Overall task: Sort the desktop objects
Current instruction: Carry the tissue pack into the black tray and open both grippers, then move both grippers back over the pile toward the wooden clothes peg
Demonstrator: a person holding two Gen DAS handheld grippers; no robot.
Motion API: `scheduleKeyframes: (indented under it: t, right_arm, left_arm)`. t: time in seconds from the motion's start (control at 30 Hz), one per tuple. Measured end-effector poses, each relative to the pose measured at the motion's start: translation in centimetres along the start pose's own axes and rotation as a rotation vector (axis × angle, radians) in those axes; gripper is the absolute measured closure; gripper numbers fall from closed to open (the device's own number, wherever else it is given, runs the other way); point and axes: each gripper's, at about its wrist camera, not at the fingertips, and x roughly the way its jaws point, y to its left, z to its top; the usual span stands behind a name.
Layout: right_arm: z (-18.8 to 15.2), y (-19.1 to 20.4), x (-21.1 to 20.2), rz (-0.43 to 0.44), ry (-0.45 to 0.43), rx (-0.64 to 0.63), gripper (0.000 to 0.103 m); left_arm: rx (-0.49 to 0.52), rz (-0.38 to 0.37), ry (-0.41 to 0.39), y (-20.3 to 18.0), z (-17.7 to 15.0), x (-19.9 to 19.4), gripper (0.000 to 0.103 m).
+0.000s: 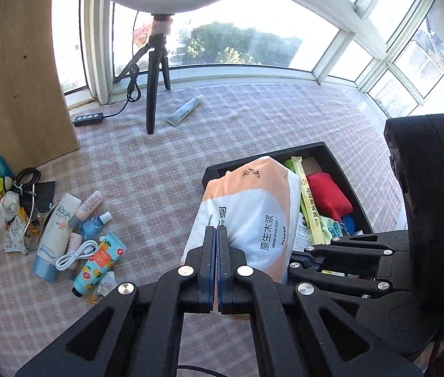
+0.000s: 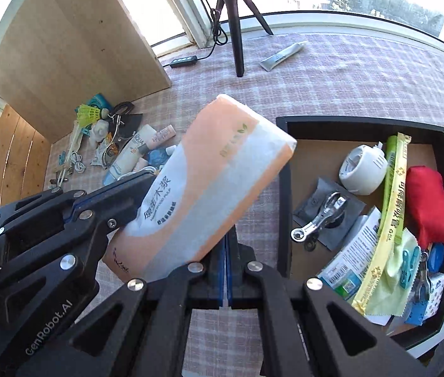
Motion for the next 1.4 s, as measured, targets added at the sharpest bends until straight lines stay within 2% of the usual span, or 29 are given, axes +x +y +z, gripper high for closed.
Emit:
scheduleKeyframes:
  t: [0.3, 0.43, 0.47, 0.53, 0.67, 0.77, 0.93, 1.03, 1.1, 1.17, 1.4]
  right_arm:
    - [-2.4, -11.0, -5.2, -0.082, -0.086, 0.194, 0.100]
    - [-3.0, -14.5, -6.7, -0.104, -0.105, 0.243, 0.100]
    - [-3.1, -15.1, -7.3, -0.118, -0.117, 0.250, 0.098]
    - [-3.4, -16.0, -8.3, -0.125, -0.138, 0.261, 0.095]
    - [-3.4, -16.8, -9.1, -0.130, -0.153, 0.266, 0.094]
    - [-3.5, -16.8, -9.0, -0.134, -0.152, 0.260, 0.088]
    - [-3.3, -15.9, -8.4, -0.138, -0.138, 0.228, 0.088]
    - [-3.3, -14.6, -7.5, -0.142, -0.128, 0.192, 0.086]
    - [-3.2, -13.5, -6.8, -0.139, -0.123, 0.167, 0.080]
    - [-3.2, -12.3, -6.0, -0.130, -0.117, 0.137, 0.078]
    - [-2.3, -7.5, -2.6, -0.099, -0.070, 0.046, 0.074]
  left_arm:
    - [0.129, -0.086, 0.074, -9.8, 0.6, 4.5, 0.103]
    - [0.113, -0.111, 0.093, -11.5, 1.0, 5.5, 0.103]
    - [0.114, -0.102, 0.088, -11.6, 0.9, 5.4, 0.098]
    - [0.128, -0.077, 0.082, -11.9, 0.9, 5.3, 0.098]
    - [0.116, -0.058, 0.079, -11.1, 0.9, 5.0, 0.095]
    - [0.092, -0.051, 0.076, -10.0, 0.8, 4.6, 0.092]
    - [0.062, -0.022, 0.074, -7.9, -0.2, 4.1, 0.091]
    - [0.035, -0.002, 0.076, -6.2, -1.1, 3.8, 0.082]
    - [0.021, 0.014, 0.077, -5.1, -1.9, 3.6, 0.078]
    - [0.012, 0.038, 0.075, -3.7, -2.8, 3.3, 0.073]
    - [-0.092, 0.124, 0.084, 3.8, -5.6, 1.9, 0.072]
